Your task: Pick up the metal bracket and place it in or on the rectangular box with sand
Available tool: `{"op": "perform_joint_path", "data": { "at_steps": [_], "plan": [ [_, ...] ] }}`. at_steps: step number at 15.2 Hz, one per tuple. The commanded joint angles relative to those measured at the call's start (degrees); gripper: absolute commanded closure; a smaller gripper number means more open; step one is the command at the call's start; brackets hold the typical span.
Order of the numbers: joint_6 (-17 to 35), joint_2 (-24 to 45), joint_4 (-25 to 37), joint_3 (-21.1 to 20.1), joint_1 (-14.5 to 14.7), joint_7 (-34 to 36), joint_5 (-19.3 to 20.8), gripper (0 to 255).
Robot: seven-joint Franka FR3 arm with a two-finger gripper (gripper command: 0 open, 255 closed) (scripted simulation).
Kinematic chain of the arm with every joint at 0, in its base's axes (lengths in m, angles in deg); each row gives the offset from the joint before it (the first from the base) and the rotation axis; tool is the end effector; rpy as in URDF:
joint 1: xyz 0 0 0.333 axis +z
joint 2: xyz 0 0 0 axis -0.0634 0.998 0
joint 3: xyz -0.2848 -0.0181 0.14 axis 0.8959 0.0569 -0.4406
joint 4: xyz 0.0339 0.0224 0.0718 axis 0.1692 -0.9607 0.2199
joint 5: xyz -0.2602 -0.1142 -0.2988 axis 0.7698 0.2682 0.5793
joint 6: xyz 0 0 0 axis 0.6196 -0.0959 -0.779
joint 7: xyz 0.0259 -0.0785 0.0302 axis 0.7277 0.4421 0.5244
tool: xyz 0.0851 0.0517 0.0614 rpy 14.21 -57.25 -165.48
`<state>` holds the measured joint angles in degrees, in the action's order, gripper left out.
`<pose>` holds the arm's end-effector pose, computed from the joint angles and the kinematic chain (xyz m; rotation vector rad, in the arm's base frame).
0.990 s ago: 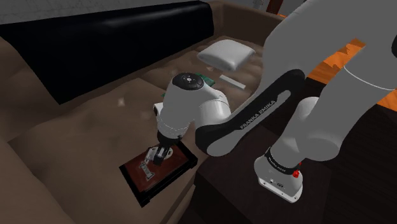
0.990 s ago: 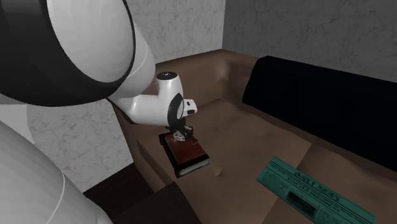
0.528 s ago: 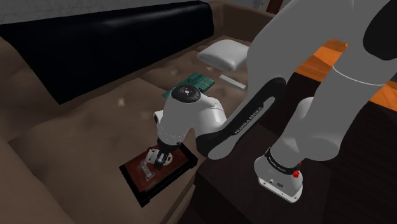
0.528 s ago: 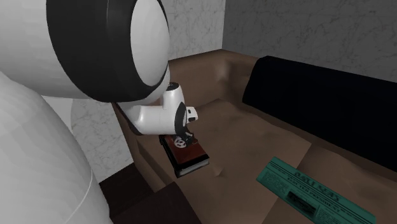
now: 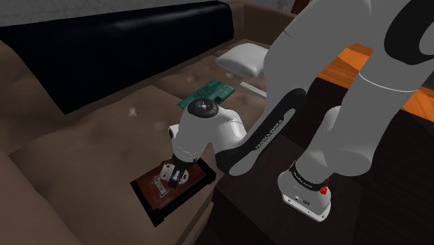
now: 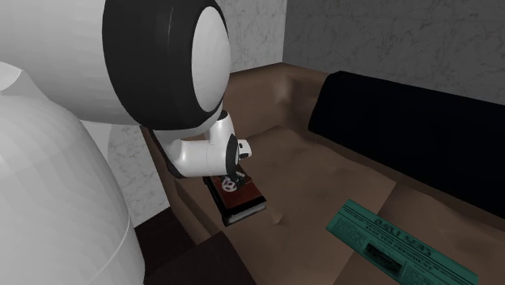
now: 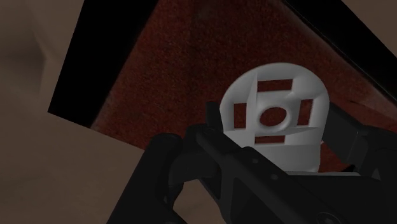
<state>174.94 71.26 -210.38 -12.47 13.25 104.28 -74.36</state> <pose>0.3339 0.3423 0.2147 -2.9595 -0.7160 -0.2600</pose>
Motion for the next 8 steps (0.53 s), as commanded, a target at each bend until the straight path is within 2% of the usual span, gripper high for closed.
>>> {"op": "perform_joint_path", "data": {
  "at_steps": [1, 2, 3, 8],
  "plan": [
    [0.01, 0.02, 0.01, 0.02, 0.01, 0.03, 0.04, 255],
    [0.01, 0.01, 0.0, 0.01, 0.01, 0.01, 0.02, 255],
    [0.01, 0.01, 0.0, 0.01, 0.01, 0.01, 0.02, 0],
    [0.01, 0.01, 0.0, 0.01, 0.01, 0.01, 0.02, 0]
  ]
}}
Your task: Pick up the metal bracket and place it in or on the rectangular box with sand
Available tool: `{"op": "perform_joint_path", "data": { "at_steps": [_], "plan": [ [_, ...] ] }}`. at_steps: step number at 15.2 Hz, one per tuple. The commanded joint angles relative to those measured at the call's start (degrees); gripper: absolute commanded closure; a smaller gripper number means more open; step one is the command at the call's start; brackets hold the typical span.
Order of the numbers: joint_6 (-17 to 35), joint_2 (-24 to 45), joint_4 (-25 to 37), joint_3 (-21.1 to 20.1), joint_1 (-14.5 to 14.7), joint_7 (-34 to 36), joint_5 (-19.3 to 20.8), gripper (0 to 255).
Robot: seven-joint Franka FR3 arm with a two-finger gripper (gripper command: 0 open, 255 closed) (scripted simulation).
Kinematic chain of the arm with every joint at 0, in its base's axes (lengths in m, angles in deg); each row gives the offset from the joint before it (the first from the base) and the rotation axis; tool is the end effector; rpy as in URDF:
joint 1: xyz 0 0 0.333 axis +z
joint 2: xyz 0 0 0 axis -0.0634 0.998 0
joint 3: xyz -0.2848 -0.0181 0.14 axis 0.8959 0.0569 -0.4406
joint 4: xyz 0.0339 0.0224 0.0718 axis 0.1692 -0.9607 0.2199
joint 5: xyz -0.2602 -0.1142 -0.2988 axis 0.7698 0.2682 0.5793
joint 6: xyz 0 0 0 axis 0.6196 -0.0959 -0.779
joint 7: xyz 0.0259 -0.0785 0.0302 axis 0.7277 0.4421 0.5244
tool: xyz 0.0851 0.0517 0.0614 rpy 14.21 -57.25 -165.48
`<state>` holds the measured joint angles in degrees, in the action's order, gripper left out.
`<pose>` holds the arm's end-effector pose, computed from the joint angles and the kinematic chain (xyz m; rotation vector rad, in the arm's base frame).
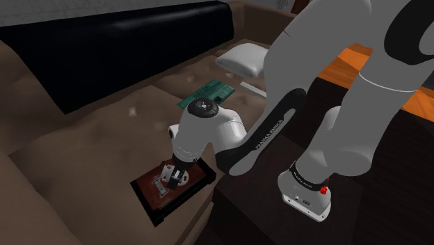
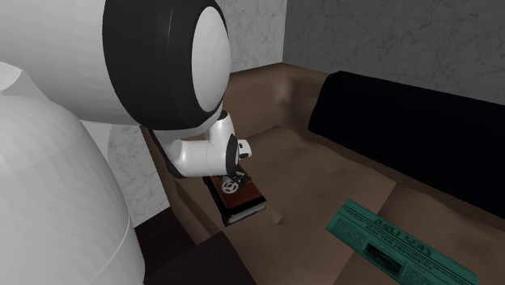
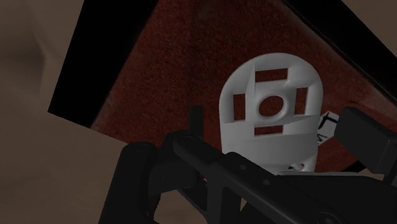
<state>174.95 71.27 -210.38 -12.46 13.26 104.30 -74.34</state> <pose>0.3339 0.3424 0.2147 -2.9594 -0.7160 -0.2600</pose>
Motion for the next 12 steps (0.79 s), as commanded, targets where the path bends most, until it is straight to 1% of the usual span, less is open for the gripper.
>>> {"op": "perform_joint_path", "data": {
  "at_steps": [1, 3, 4, 12],
  "plan": [
    [-1.63, -2.64, -0.61, -1.91, -1.16, -3.12, -4.23, 0],
    [-5.35, -8.01, -1.4, -4.4, -2.32, -8.95, -12.25, 0],
    [-6.97, -10.08, -1.55, -4.5, -2.03, -10.88, -14.93, 0],
    [-6.97, -10.07, -1.55, -4.12, -1.65, -10.85, -14.88, 0]
  ]
}}
